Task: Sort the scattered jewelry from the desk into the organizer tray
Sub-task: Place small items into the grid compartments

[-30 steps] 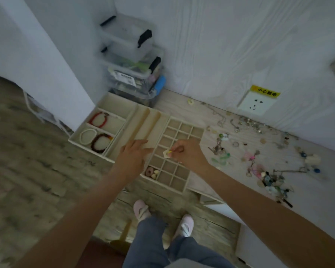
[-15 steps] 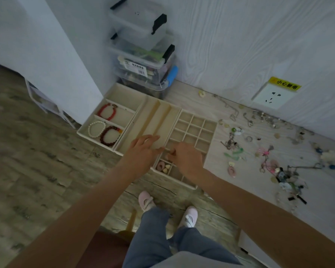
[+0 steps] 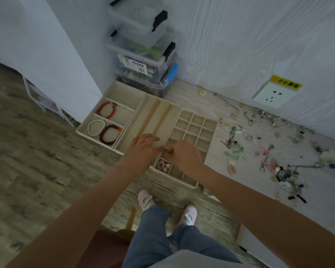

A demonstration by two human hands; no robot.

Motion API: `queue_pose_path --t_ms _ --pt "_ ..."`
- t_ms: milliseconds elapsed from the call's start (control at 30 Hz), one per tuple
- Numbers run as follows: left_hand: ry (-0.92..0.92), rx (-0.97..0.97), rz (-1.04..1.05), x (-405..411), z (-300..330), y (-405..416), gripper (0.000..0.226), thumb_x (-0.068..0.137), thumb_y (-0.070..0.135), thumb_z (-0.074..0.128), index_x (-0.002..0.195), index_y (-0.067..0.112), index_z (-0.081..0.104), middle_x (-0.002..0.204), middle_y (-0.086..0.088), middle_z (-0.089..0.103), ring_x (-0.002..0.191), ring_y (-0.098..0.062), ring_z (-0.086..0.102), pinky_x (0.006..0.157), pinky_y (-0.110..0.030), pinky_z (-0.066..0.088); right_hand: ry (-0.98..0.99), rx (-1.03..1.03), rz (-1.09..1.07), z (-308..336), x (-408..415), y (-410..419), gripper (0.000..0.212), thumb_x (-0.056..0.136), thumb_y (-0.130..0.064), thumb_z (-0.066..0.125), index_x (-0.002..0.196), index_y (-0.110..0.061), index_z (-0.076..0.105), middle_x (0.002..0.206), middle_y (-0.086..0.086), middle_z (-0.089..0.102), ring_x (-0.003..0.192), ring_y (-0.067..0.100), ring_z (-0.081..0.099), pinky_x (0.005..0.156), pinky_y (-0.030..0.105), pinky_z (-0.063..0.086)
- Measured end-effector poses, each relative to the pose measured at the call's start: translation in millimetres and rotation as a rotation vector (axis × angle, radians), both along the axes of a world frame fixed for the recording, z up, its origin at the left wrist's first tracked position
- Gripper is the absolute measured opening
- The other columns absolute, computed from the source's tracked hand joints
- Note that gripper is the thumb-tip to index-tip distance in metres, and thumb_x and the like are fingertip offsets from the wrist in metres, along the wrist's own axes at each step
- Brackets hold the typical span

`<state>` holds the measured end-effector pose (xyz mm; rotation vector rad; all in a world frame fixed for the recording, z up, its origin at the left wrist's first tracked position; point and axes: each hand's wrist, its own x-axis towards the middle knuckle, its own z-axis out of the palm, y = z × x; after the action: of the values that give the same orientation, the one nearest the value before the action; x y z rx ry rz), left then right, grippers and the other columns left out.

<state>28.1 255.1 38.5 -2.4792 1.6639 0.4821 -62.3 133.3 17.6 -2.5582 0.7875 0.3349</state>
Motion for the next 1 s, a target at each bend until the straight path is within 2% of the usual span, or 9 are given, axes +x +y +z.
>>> queue_pose_path --t_ms 167,433,567,733,1000 --pt "-0.005 0.001 0.004 0 0 0 0.073 0.083 -0.004 0.050 0.144 0.031 0.032 0.152 0.000 0.020 0.142 -0.020 0.010 0.112 -0.037 0.018 -0.033 0.014 0.013 0 -4 -3 0.020 0.089 -0.027 0.056 0.101 -0.019 0.071 0.099 0.001 0.069 0.092 0.021 0.065 0.073 0.033 0.054" --pt "-0.025 0.016 -0.001 -2 3 -1 0.075 0.083 -0.003 0.050 0.145 0.034 0.029 0.150 -0.001 0.021 0.142 -0.017 0.010 0.115 -0.036 0.009 -0.092 0.024 0.021 -2 -7 -4 0.019 0.089 -0.028 0.059 0.101 -0.019 0.071 0.102 0.002 0.066 0.092 0.021 0.064 0.074 0.032 0.051" --pt "-0.019 -0.010 -0.005 -3 5 -3 0.072 0.083 -0.002 0.050 0.143 0.034 0.033 0.147 -0.001 0.027 0.140 -0.018 0.016 0.114 -0.035 0.011 -0.085 0.018 0.028 -1 -5 -4 0.018 0.088 -0.029 0.061 0.100 -0.018 0.070 0.100 0.003 0.066 0.091 0.021 0.064 0.070 0.030 0.048" --pt "-0.015 -0.044 -0.008 -5 5 -6 0.064 0.083 0.001 0.051 0.140 0.029 0.040 0.142 0.000 0.033 0.137 -0.018 0.023 0.113 -0.033 0.012 -0.071 0.020 0.040 -1 -3 -5 0.019 0.088 -0.027 0.061 0.101 -0.017 0.069 0.100 0.004 0.066 0.093 0.022 0.063 0.073 0.032 0.050" --pt "0.032 -0.062 0.024 -4 7 -12 0.060 0.085 0.001 0.051 0.138 0.028 0.044 0.141 0.002 0.033 0.135 -0.017 0.025 0.110 -0.030 0.018 -0.065 0.172 0.057 2 -4 -14 0.023 0.087 -0.031 0.062 0.103 -0.018 0.071 0.100 0.002 0.068 0.092 0.020 0.064 0.074 0.030 0.051"
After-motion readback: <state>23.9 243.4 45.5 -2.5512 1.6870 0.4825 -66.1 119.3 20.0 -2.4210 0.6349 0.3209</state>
